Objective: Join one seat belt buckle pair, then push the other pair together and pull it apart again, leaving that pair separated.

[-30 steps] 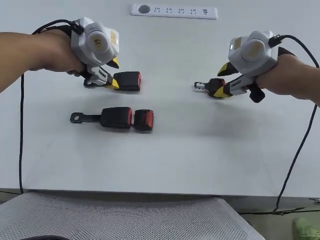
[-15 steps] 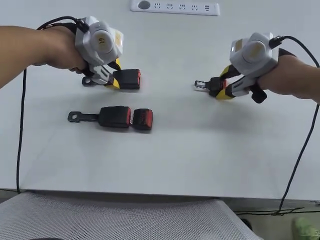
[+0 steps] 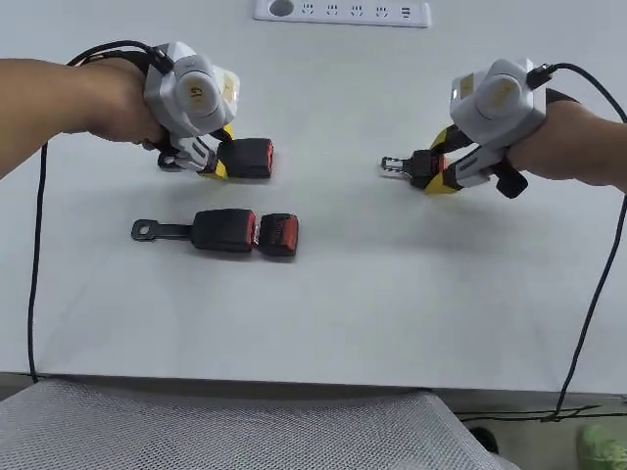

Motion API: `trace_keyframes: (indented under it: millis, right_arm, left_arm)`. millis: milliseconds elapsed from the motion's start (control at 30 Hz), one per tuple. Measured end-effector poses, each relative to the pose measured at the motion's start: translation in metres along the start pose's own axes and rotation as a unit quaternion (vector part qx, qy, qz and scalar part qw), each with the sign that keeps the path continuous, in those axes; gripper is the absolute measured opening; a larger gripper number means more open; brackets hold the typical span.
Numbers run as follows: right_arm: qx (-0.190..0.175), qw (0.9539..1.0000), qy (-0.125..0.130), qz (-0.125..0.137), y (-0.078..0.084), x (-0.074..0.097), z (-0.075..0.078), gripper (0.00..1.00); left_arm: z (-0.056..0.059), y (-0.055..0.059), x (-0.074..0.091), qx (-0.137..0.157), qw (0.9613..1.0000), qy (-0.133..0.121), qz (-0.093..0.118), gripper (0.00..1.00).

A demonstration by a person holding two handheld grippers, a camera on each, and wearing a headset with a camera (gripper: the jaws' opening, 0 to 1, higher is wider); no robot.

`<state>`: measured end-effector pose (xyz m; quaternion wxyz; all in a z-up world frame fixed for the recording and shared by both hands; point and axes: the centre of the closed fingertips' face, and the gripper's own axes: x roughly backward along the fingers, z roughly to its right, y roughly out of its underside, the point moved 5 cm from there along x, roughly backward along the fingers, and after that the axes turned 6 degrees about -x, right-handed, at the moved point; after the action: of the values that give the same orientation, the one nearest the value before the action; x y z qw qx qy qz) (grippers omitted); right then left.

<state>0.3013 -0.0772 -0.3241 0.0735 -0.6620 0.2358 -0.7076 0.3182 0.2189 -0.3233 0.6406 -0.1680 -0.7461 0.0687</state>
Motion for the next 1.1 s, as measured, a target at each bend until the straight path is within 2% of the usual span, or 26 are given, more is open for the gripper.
trace_keyframes:
  millis: [300, 533, 800, 933, 1100]
  right_arm:
    - [-0.005, 1.0000, -0.004, 0.000, 0.000, -0.001, 0.002, 0.35]
    - [-0.003, 1.0000, -0.008, -0.002, 0.000, -0.001, 0.002, 0.35]
    - [-0.001, 1.0000, -0.001, -0.004, -0.001, -0.001, 0.000, 0.35]
    - [0.009, 0.9999, 0.006, -0.011, -0.006, -0.003, -0.001, 0.35]
    - [0.021, 0.9998, 0.001, -0.006, -0.021, -0.010, -0.007, 0.35]
  left_arm:
    - [-0.001, 0.000, -0.001, 0.004, 1.0000, 0.005, 0.007, 0.30]
    - [0.001, -0.001, 0.000, 0.005, 1.0000, 0.006, 0.003, 0.30]
    - [0.000, 0.000, -0.002, 0.007, 1.0000, 0.006, -0.001, 0.31]
    - [-0.001, 0.001, -0.002, 0.005, 1.0000, 0.005, -0.002, 0.31]
    - [0.000, 0.001, -0.002, 0.006, 1.0000, 0.005, -0.003, 0.31]
